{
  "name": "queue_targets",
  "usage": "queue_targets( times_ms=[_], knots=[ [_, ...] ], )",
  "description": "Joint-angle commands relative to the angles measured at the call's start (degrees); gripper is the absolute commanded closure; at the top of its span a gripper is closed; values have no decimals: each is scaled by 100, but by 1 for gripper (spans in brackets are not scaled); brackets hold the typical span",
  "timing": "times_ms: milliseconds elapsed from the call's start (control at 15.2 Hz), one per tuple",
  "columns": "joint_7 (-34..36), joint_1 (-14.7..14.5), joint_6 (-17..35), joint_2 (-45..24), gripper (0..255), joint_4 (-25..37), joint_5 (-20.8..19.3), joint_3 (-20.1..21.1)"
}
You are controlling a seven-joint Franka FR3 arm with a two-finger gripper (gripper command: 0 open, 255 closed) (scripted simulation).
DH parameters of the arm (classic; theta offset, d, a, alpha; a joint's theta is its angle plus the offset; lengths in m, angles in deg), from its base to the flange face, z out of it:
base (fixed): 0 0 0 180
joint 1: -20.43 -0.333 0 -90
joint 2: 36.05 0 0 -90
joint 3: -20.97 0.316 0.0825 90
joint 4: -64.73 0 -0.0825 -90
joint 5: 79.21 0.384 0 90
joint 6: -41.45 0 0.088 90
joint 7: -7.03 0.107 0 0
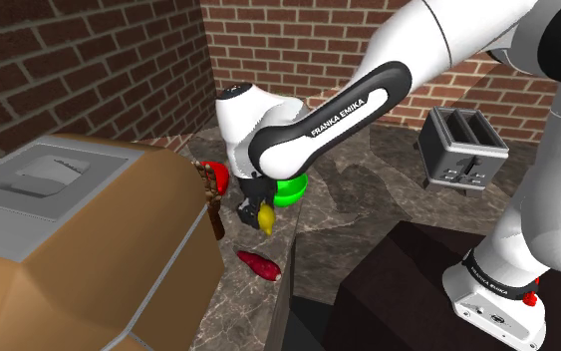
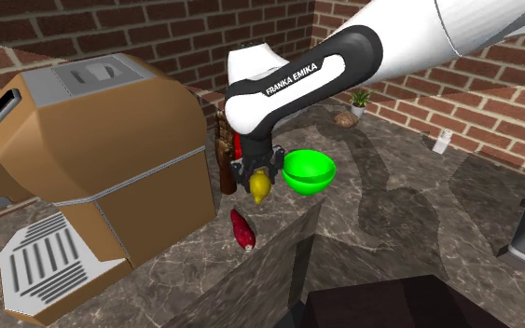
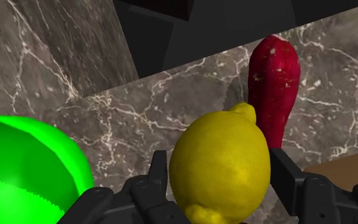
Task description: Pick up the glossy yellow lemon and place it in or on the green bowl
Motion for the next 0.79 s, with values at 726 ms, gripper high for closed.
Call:
queue_targets(
  times_ms=[726],
  knots=[
    [-505, 288, -675, 382, 255, 339, 192, -83]
  ],
)
